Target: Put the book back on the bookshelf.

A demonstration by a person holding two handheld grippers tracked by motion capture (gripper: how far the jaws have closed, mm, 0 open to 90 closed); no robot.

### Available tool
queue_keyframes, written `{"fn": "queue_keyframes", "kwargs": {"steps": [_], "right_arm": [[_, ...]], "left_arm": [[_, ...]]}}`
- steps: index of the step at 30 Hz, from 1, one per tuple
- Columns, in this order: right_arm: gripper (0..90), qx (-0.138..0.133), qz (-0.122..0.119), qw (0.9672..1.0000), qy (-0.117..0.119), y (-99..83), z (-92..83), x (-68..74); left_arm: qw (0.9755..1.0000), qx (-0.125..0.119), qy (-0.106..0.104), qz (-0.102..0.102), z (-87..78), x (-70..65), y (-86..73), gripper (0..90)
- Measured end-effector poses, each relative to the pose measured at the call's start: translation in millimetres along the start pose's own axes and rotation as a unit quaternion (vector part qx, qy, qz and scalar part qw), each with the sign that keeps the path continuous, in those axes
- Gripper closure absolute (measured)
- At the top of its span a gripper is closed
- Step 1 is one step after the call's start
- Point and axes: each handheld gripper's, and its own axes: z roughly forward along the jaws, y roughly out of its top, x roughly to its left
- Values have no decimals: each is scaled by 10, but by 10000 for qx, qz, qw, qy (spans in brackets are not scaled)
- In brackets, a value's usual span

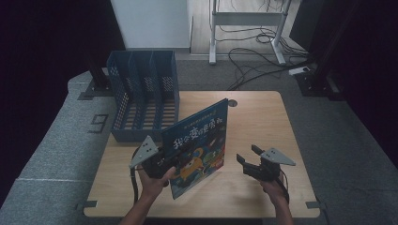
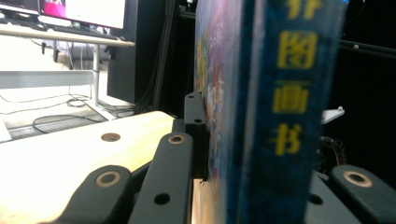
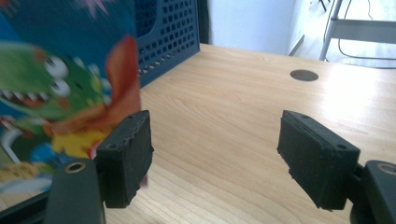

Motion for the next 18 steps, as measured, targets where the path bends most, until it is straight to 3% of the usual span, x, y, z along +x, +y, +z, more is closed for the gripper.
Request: {"fn": "queue_keyframes", "kwargs": {"steps": [8, 18], "right_arm": [[251, 204, 42, 9998, -48, -102, 81, -42], [254, 694, 184, 9969, -329, -282, 237, -110]], "left_arm": [[9997, -130, 115, 144, -137, 18, 166, 824], [9992, -177, 312, 178, -243, 59, 337, 824]]}}
